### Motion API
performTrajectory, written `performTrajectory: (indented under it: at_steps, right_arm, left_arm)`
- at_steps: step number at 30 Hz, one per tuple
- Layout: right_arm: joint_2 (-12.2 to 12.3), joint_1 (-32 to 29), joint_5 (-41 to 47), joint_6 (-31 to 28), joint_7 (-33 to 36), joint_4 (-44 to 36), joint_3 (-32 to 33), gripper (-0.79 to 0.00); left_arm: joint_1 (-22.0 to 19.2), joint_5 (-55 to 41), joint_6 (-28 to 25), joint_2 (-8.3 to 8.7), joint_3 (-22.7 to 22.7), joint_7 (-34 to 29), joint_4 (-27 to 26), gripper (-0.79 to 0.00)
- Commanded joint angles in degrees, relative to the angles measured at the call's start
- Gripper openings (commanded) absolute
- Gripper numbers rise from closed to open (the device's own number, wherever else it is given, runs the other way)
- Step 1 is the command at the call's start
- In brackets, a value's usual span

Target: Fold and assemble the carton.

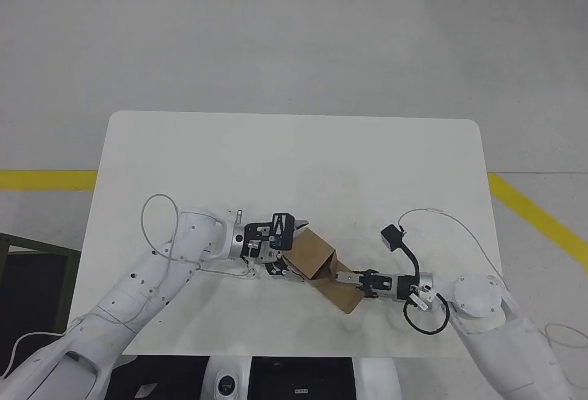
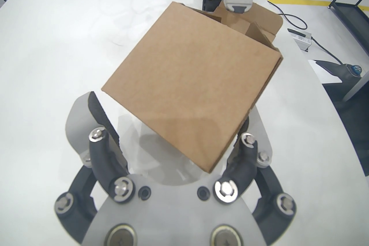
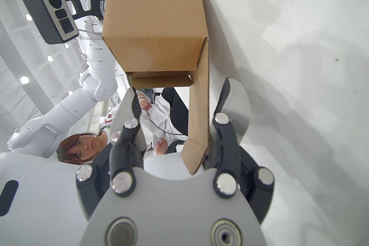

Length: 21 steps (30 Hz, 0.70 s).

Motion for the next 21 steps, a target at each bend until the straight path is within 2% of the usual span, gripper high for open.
performTrajectory:
  at_steps: [1, 5, 10, 12, 21]
  right_arm:
    - [0.3, -1.2, 0.5, 0.0, 0.5, -1.2, 1.6, -0.228]
    - [1.1, -3.3, -1.1, 0.6, -1.0, -3.8, 5.7, -0.132]
    - [2.0, -5.5, -5.4, 3.6, -3.0, -5.9, 10.5, -0.166]
    - [2.2, -6.7, -4.3, 4.5, -2.7, -7.3, 11.8, -0.191]
    - [2.8, -16.0, -3.4, 6.1, -1.9, -13.0, 15.2, -0.154]
  left_arm:
    - [0.1, 0.0, 0.0, 0.04, -0.1, 0.0, -0.2, 0.000]
    - [0.3, 0.1, 0.1, 0.07, -0.1, 0.1, -0.4, 0.000]
    - [0.4, -0.1, 0.2, 0.03, 0.0, 0.3, -0.7, 0.000]
    - [0.4, 0.0, 0.2, 0.04, 0.0, 0.3, -0.7, 0.000]
    - [0.7, 0.6, 0.1, 0.17, -0.1, 0.9, -1.1, 0.000]
